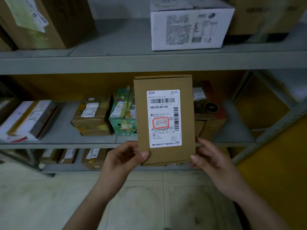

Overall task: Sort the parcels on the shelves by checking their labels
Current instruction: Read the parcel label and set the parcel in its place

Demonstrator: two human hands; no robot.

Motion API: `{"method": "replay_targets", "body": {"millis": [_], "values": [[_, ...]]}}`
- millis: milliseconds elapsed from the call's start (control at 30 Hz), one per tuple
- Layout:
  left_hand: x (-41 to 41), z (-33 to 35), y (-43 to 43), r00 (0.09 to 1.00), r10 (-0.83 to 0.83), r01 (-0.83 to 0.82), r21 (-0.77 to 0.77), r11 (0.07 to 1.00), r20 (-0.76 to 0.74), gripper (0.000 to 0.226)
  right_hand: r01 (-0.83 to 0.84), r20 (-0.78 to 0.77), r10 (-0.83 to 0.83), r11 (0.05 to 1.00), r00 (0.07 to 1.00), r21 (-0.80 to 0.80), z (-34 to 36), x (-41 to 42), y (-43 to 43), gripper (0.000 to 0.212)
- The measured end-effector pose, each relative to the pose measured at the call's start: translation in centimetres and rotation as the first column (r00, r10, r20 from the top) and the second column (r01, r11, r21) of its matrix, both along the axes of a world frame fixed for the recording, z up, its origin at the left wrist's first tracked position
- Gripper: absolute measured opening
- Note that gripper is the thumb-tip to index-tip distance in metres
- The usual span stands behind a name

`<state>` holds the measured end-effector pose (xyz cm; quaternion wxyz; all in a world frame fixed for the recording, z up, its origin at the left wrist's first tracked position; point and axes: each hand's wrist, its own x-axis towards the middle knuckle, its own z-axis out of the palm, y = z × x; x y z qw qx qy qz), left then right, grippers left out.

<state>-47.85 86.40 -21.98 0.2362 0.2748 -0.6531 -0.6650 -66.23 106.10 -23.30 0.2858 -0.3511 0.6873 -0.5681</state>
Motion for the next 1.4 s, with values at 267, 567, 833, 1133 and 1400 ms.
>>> {"method": "replay_targets", "body": {"millis": [267, 567, 833, 1133, 1400], "values": [[-5.4, -2.0, 4.3, 0.98, -0.016, 0.009, 0.039, 0.999, 0.197, 0.022, 0.051, 0.141, -0.059, 0.997, 0.988, 0.065, -5.0, -3.6, 5.3, 0.045], [-14.9, -2.0, 8.9, 0.937, -0.275, 0.289, -0.038, 0.957, 0.215, 0.02, 0.293, 0.173, -0.319, 0.942, 0.932, 0.162, -6.8, -6.6, 13.7, 0.045], [-21.7, -6.3, 13.1, 0.791, -0.519, 0.545, 0.012, 0.838, 0.325, 0.012, 0.586, 0.253, -0.632, 0.774, 0.733, 0.238, -8.6, -5.4, 19.5, 0.045], [-29.2, -11.4, 12.6, 0.248, -0.882, 0.894, 0.257, 0.368, 0.4, 0.019, 0.821, 0.14, -0.939, 0.342, 0.313, 0.458, -10.0, 0.7, 17.4, 0.033], [-30.9, -10.4, 9.9, -0.045, -0.879, 0.96, 0.263, 0.093, 0.475, 0.022, 0.86, -0.024, -0.989, 0.118, 0.149, 0.497, -6.9, 5.1, 10.1, 0.056]]}}
